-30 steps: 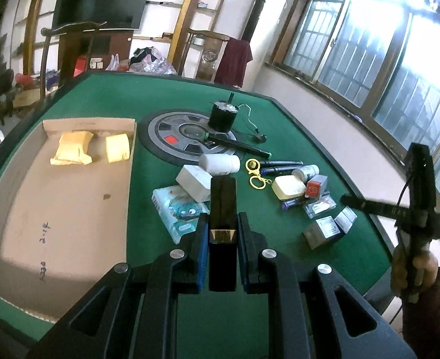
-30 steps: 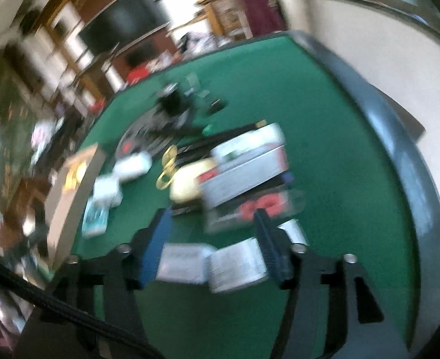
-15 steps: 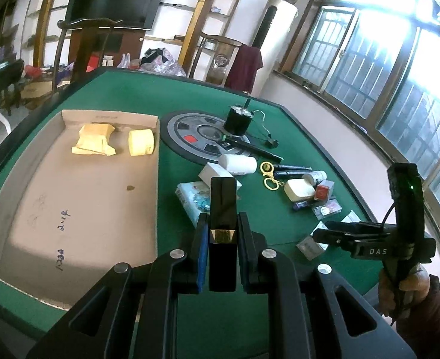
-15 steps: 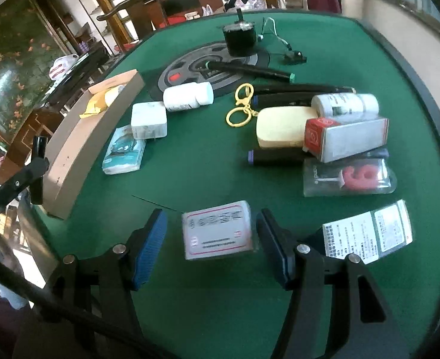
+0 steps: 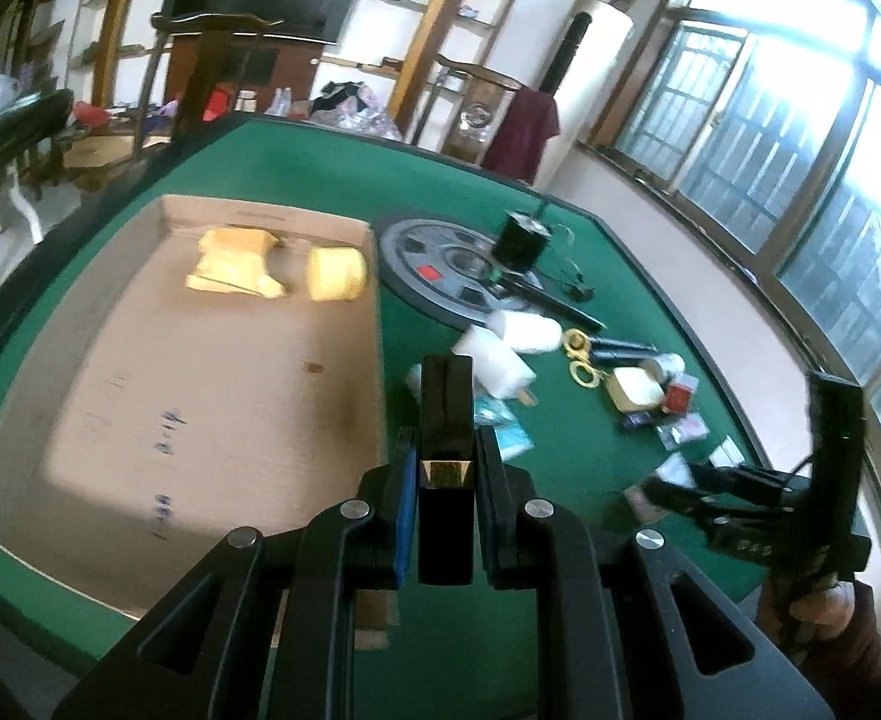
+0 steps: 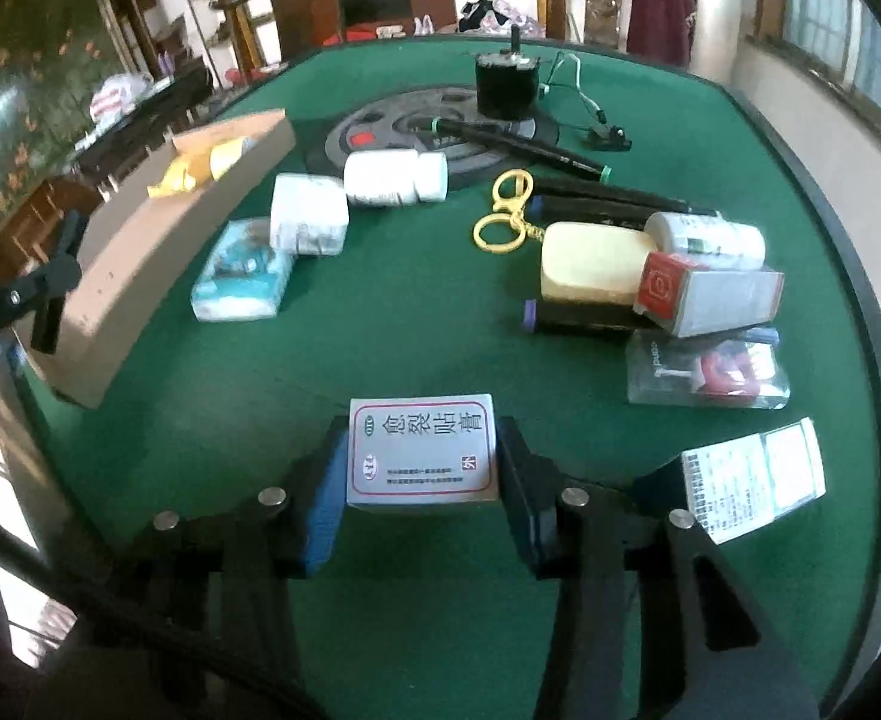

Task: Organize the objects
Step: 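Grasp the white medicine box with the right tool while the left tool holds the black tube, then place the black tube and white medicine box into the cardboard box, opening both tools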

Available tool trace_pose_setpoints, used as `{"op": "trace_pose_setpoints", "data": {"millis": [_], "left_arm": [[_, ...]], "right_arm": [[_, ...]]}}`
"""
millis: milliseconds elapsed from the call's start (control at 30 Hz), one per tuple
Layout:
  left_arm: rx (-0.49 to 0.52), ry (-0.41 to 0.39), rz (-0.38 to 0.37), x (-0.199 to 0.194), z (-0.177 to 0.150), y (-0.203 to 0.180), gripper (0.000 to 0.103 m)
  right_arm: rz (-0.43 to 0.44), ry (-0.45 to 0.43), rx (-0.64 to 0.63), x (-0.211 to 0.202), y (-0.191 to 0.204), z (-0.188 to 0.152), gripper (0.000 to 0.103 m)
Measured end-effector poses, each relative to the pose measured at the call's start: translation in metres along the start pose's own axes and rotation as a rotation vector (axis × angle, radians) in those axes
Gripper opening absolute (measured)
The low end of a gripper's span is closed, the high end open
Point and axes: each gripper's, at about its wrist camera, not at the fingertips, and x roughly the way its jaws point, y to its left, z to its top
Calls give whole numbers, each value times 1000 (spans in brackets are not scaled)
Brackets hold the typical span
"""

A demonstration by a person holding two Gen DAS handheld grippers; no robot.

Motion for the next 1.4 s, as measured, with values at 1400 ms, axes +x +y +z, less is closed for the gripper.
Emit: {"op": "trace_pose_setpoints", "data": {"millis": [1400], "left_arm": [[-131,159,288,93,115,165,38]], "right_arm": [[87,45,-145,138,194,150,46]]}}
